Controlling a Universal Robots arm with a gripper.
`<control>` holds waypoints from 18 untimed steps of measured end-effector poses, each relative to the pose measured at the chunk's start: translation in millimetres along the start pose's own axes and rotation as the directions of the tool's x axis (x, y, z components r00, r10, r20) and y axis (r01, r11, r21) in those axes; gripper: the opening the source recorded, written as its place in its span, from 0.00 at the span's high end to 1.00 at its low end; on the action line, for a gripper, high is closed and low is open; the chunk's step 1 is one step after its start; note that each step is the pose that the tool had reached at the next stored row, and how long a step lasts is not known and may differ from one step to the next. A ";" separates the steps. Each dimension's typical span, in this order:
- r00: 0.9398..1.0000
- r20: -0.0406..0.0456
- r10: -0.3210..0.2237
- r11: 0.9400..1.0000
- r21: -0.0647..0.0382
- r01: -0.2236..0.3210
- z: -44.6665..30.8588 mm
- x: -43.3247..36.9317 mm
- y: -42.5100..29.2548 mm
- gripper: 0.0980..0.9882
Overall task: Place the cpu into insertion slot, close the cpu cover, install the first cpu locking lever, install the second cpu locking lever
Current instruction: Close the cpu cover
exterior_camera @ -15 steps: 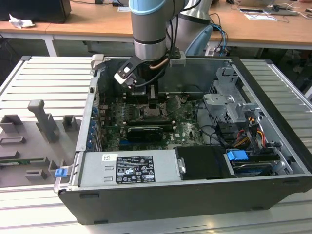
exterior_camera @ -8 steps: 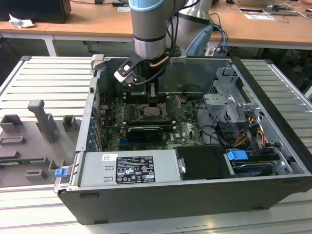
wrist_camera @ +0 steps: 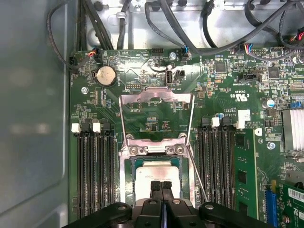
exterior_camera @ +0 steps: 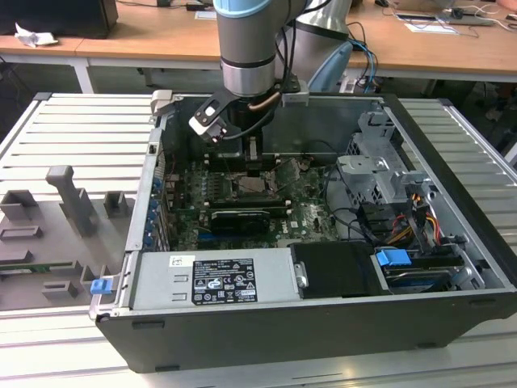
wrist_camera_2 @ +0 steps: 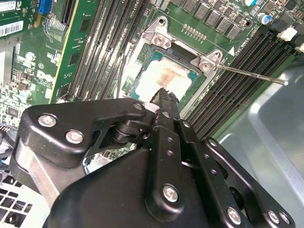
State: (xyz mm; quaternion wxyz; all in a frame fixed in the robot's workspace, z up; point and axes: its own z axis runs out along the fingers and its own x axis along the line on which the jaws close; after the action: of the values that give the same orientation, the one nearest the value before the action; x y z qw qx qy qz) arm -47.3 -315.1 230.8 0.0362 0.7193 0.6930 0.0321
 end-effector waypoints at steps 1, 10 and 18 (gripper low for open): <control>1.000 0.000 0.000 1.000 0.000 0.000 0.0 0.0 0.0 0.99; 1.000 0.000 0.000 1.000 0.000 0.000 -7.2 0.2 0.7 0.99; 1.000 0.000 0.000 1.000 0.000 0.000 -32.4 1.3 3.1 0.99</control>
State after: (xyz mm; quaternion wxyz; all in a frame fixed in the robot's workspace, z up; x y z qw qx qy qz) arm -47.3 -313.7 263.3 0.0362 0.7193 0.6930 0.0321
